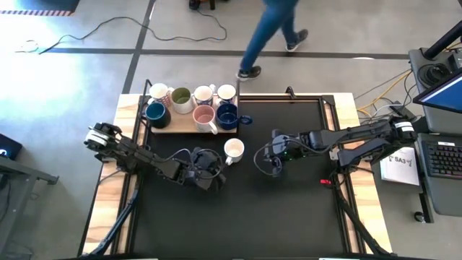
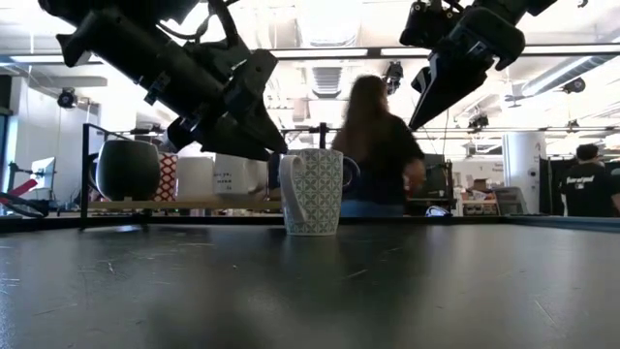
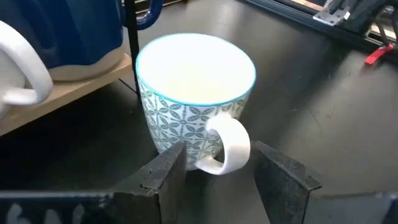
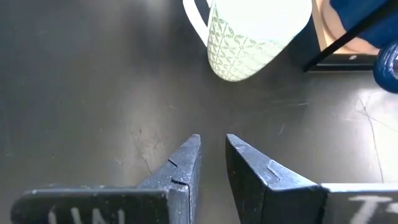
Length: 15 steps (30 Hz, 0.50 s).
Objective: Place coffee mugs
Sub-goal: Put the gray patterned mug on the shelf
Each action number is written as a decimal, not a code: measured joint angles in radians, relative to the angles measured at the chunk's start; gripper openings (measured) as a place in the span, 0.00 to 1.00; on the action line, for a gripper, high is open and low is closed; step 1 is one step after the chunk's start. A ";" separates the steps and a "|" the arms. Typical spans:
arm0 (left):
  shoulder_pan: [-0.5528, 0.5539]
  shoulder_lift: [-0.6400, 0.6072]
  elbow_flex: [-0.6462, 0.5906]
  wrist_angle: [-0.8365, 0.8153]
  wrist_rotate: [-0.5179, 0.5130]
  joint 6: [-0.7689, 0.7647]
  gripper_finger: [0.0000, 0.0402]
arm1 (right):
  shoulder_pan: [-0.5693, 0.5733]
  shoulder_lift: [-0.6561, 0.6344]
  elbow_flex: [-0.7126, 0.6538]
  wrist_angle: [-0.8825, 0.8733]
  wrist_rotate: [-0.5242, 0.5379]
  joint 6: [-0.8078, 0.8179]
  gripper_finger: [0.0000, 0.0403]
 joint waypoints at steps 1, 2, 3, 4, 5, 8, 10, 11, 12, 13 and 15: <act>0.002 0.000 0.000 0.000 0.006 0.000 0.41 | 0.000 0.000 0.000 -0.006 0.000 0.001 0.16; 0.001 0.000 0.000 0.002 0.013 0.000 0.43 | 0.000 0.000 0.000 -0.013 0.000 0.004 0.16; 0.001 0.000 0.000 0.005 0.021 0.001 0.44 | 0.000 0.000 0.000 -0.017 0.000 0.006 0.16; 0.001 0.000 0.000 0.011 0.026 0.004 0.46 | 0.000 0.000 0.000 -0.017 0.000 0.006 0.16; 0.001 0.000 0.000 0.017 0.026 0.010 0.47 | 0.000 0.000 0.000 -0.017 0.000 0.006 0.16; 0.001 0.000 0.000 0.024 0.026 0.013 0.51 | 0.000 0.000 0.000 -0.017 0.000 0.006 0.16; 0.001 0.000 0.000 0.024 0.024 0.014 0.52 | 0.000 0.000 0.000 -0.017 0.000 0.006 0.16; 0.003 0.000 0.001 0.025 0.024 0.014 0.52 | 0.000 0.000 0.000 -0.017 0.000 0.006 0.16; 0.005 0.000 0.001 0.025 0.024 0.013 0.52 | 0.000 0.000 0.000 -0.017 0.000 0.006 0.16; 0.007 0.001 0.001 0.025 0.024 0.011 0.52 | 0.000 0.000 0.000 -0.017 0.000 0.006 0.16; 0.012 0.001 0.001 0.032 0.025 0.009 0.52 | 0.000 0.000 0.000 -0.016 0.000 0.006 0.16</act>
